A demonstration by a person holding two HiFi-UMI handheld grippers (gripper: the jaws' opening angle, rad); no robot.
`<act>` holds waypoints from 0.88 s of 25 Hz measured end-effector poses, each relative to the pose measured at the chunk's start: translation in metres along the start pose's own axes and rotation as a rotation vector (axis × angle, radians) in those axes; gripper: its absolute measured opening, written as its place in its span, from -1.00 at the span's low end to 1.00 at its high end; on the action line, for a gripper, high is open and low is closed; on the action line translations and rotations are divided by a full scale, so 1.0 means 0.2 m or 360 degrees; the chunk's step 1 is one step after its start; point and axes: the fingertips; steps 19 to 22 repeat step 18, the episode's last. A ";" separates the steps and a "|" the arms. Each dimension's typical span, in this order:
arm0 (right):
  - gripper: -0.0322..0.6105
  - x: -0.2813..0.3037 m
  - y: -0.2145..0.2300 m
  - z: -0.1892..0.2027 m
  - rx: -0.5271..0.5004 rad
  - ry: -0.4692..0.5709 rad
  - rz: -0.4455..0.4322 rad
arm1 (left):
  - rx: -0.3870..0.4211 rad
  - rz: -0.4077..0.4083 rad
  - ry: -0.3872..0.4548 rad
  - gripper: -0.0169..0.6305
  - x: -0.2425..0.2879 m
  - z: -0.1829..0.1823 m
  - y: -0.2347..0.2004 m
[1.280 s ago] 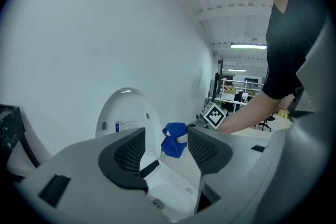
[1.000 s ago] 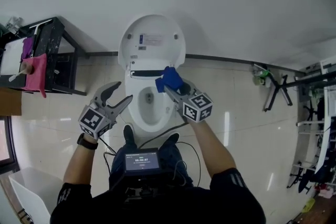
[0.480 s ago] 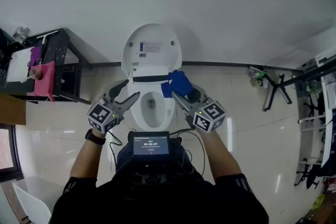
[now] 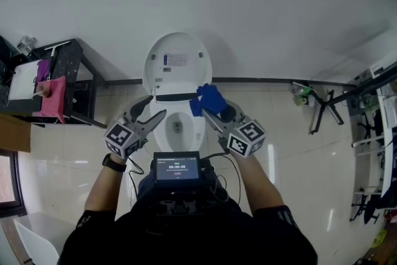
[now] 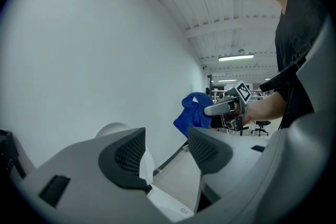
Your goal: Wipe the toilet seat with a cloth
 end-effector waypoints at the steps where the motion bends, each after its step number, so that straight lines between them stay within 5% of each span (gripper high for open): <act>1: -0.25 0.00 0.00 0.00 -0.0001 0.0002 -0.0003 | 0.0012 0.0003 0.0003 -0.18 0.00 0.00 0.00; 22: -0.25 -0.01 0.00 0.00 0.0000 -0.0012 -0.0008 | -0.0044 -0.0026 0.0009 -0.18 -0.01 -0.05 -0.01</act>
Point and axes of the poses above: the fingertips, and each gripper's own axes: x forward along the fingers, y to its right, z out of its underside, and after that the axes turned 7 degrees about -z, right-handed
